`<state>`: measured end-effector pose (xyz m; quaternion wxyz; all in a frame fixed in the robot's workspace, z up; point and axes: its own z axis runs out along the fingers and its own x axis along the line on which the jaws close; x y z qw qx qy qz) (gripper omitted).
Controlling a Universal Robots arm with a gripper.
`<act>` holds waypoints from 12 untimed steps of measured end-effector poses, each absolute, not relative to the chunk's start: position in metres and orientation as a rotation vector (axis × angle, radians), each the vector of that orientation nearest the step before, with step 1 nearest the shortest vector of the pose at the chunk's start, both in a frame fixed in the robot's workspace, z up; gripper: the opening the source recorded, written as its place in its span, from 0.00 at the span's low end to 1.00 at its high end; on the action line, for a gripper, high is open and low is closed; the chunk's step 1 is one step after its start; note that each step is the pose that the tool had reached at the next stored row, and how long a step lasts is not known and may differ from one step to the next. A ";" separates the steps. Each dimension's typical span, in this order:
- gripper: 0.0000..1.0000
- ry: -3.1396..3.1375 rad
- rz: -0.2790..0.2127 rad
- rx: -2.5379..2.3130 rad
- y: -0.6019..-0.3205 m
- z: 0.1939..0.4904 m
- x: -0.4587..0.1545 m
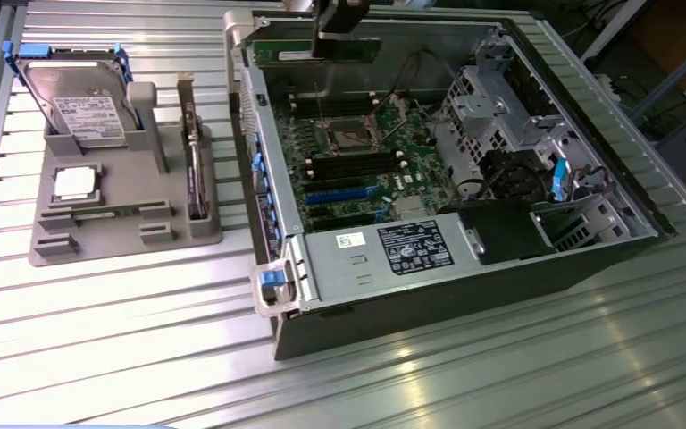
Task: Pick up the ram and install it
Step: 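Pick up the ram and move it above insertion slot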
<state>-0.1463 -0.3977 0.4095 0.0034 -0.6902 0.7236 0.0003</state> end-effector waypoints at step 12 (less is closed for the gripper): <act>0.14 2.256 0.002 -2.176 -0.398 0.407 -0.052</act>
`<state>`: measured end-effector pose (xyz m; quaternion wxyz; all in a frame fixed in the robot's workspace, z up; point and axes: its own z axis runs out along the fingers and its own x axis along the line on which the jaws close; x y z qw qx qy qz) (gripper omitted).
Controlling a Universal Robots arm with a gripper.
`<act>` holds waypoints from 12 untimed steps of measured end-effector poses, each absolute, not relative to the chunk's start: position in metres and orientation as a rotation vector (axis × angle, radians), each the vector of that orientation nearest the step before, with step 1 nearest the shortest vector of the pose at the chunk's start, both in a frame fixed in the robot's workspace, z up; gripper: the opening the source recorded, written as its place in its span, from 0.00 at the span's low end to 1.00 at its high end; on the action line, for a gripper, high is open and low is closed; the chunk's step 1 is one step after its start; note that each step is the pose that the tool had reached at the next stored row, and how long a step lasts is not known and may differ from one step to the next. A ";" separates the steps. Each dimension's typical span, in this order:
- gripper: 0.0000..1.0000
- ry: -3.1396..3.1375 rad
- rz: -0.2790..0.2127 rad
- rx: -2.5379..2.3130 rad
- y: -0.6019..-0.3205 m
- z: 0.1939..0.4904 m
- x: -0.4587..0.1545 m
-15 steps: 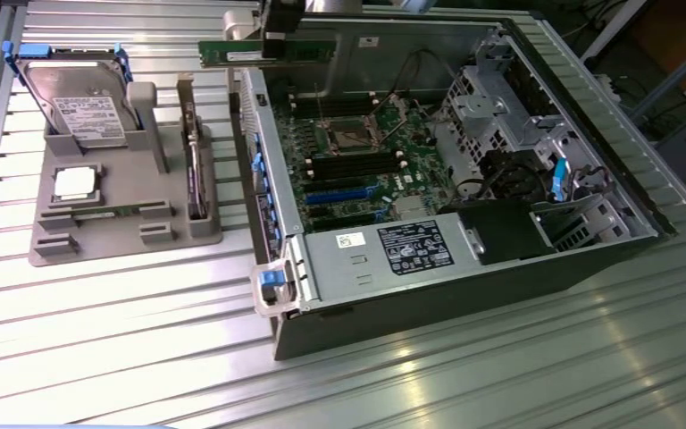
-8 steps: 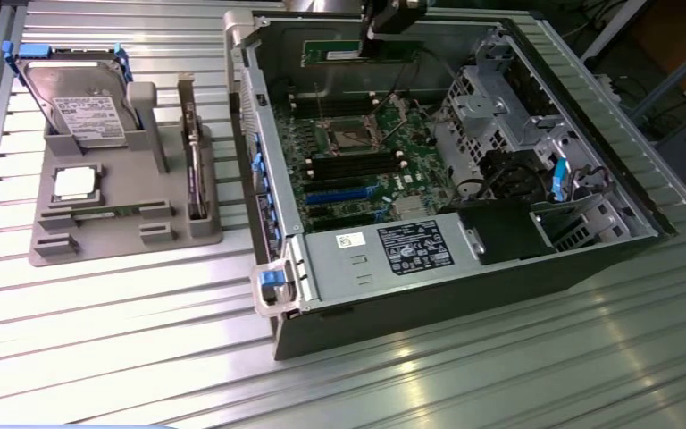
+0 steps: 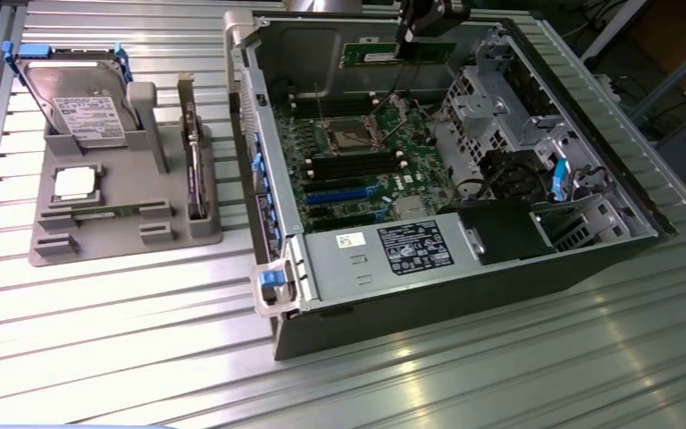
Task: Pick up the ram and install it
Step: 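Pick up the ram and move it above insertion slot, then insert the ram into the slot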
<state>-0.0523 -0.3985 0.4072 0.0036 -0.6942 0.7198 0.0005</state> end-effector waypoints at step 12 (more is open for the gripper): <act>0.14 2.256 0.002 -2.176 -0.398 0.396 -0.052</act>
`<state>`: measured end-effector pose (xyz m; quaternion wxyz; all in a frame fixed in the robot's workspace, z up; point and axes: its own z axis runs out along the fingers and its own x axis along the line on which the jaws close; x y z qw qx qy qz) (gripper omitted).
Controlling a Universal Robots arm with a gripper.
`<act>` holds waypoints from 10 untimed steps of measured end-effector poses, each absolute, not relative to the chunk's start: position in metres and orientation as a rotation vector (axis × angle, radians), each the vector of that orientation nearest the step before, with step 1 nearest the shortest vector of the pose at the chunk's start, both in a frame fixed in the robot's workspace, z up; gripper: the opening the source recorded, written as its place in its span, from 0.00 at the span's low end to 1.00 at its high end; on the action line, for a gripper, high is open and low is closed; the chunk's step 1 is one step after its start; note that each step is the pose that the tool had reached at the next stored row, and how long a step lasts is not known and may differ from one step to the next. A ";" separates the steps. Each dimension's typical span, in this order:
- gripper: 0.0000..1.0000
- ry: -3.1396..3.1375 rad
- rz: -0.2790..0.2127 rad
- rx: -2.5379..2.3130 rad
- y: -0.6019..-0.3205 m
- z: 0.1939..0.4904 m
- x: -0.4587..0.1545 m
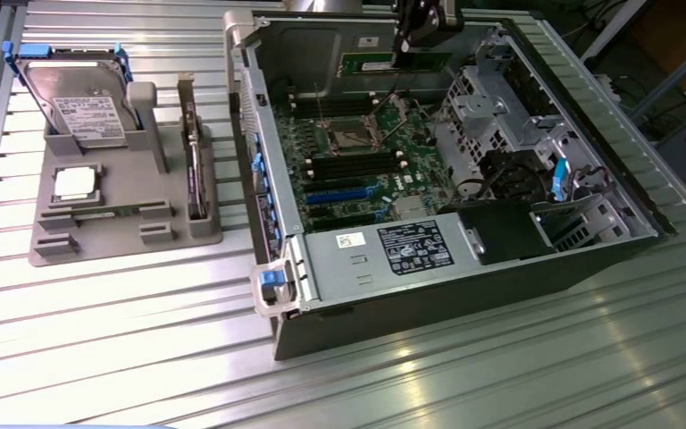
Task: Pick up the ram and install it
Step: 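Insert the ram into the slot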
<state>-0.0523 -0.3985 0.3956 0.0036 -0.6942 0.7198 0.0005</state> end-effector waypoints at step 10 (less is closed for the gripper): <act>0.14 2.256 0.002 -2.176 -0.398 0.355 -0.053</act>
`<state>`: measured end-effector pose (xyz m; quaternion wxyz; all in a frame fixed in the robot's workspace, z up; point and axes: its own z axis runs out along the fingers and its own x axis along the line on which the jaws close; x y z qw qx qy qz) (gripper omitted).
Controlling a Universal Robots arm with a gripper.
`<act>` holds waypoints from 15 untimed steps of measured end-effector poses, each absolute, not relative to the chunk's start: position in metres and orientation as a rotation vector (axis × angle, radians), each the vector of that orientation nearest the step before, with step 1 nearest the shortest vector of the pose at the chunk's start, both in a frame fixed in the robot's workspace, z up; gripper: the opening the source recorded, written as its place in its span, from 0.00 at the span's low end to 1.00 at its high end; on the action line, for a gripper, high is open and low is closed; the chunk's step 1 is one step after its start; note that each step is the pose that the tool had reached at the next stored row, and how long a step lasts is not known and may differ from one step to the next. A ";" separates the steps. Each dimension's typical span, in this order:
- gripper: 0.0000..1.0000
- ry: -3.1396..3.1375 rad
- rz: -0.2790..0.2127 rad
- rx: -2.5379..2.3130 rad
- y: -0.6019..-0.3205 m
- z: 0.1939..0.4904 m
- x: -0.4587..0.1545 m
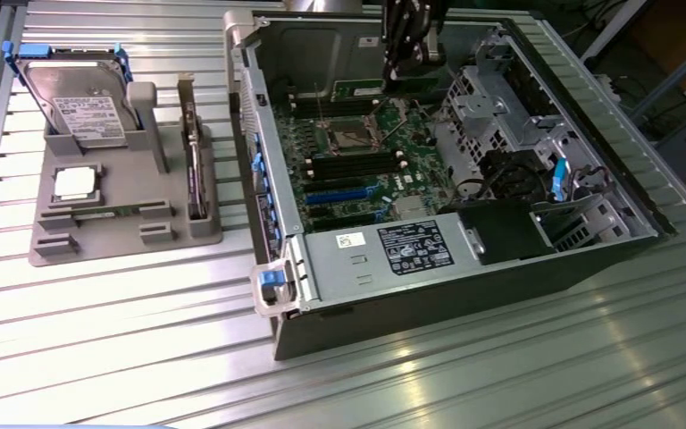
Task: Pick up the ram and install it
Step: 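Insert the ram into the slot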
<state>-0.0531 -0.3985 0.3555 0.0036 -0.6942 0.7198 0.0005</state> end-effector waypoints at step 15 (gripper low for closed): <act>0.14 2.256 0.002 -2.176 -0.398 0.292 -0.053</act>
